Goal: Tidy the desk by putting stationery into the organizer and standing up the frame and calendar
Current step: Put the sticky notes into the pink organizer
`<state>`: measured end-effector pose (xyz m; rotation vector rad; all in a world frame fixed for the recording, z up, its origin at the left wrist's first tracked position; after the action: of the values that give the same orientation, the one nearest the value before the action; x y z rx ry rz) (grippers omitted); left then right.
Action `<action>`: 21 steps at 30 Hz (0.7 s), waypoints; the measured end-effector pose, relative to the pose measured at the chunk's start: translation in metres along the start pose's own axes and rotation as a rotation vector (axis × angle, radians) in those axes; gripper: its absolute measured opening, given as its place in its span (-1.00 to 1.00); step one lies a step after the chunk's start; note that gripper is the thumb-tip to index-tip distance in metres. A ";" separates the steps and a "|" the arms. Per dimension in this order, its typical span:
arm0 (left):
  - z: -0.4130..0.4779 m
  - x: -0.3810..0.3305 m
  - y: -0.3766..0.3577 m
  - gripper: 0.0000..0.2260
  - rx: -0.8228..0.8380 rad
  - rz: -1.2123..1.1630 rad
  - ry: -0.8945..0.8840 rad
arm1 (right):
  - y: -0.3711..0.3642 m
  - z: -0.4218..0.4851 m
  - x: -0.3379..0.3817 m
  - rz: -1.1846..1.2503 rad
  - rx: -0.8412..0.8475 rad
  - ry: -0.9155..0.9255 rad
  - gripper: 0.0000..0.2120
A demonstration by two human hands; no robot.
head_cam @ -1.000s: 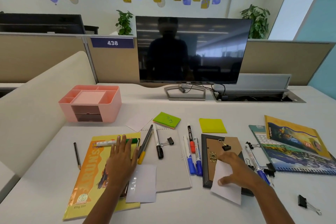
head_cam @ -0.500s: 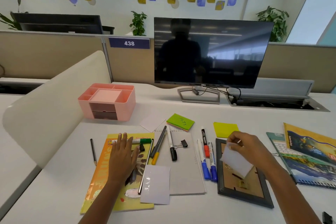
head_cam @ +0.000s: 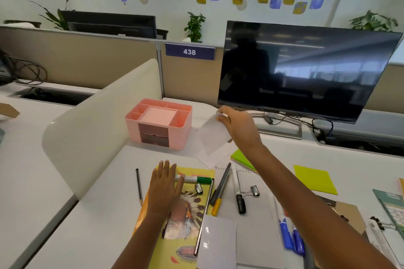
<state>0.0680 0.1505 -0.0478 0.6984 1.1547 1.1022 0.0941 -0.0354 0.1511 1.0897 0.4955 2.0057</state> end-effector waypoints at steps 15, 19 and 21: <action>-0.007 -0.001 0.002 -0.38 -0.066 -0.014 0.061 | -0.142 0.106 0.049 0.078 -0.058 0.155 -0.77; -0.007 0.000 0.001 -0.38 -0.079 0.039 0.057 | -0.172 0.118 0.058 0.054 -0.056 0.217 -0.78; -0.007 0.001 -0.001 -0.38 -0.076 0.054 0.055 | -0.185 0.123 0.059 -0.007 -0.023 0.235 -0.78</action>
<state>0.0617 0.1498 -0.0512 0.6470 1.1403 1.2109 0.2605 0.1213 0.1310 0.8412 0.5946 2.1398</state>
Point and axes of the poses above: each hand's wrist, its own z-axis towards the middle knuckle, its own y-axis out of the back of the hand, x = y × z, the point moved 3 cm from there along z, towards the middle knuckle, and after that the axes turned 12 degrees about -x, right-handed, at the moved point
